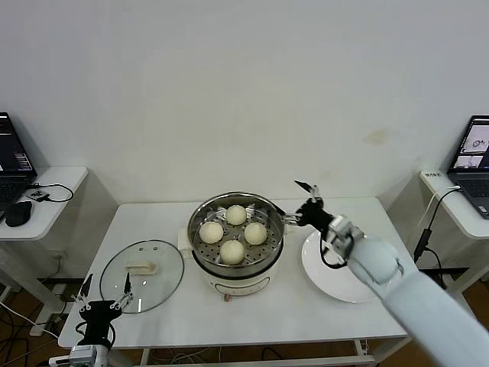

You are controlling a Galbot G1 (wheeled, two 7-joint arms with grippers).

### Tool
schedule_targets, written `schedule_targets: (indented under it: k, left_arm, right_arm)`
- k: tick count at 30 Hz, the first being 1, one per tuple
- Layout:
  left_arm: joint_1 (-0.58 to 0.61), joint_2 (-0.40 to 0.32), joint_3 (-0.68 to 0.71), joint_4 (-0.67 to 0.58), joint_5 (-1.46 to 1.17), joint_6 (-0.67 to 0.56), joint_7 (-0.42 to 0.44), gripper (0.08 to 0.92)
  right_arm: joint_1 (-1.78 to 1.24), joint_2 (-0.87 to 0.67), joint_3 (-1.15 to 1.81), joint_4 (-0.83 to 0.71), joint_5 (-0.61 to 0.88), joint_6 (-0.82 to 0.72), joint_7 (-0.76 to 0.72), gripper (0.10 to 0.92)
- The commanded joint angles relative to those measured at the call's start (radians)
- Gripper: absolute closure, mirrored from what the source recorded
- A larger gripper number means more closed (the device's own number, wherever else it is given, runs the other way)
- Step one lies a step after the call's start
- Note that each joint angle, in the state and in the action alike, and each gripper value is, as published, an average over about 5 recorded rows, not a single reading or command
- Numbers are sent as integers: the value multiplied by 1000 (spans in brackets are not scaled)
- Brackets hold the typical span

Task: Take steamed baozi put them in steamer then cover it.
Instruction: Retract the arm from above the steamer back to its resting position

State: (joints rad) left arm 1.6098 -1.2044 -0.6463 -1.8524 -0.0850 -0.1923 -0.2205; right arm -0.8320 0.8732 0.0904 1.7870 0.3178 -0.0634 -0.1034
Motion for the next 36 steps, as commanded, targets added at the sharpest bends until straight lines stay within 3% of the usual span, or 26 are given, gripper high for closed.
schedule_targets:
  k: [1,7,12,26,36]
  left_arm:
    - [-68,48,-26,142,693,11,47,177]
    - [-156,153,-14,281,1015,-7,47,177]
    - [-203,191,9,333,1168,-34,48,177]
    - [-351,202,47,426,1203,-27,70,177]
    - [-390,185,74,471,1217,-28,76,177]
  right_arm:
    - [-565,322,687,133,-164,223,-61,203]
    - [-699,365,796,181,-180,261,-53,202]
    - [-779,406,872,204,-171,296,-34,203]
    - [-826,449,888,216,-188,320,-22,202]
    - [-842,464,880,205,-196,335,-24,202]
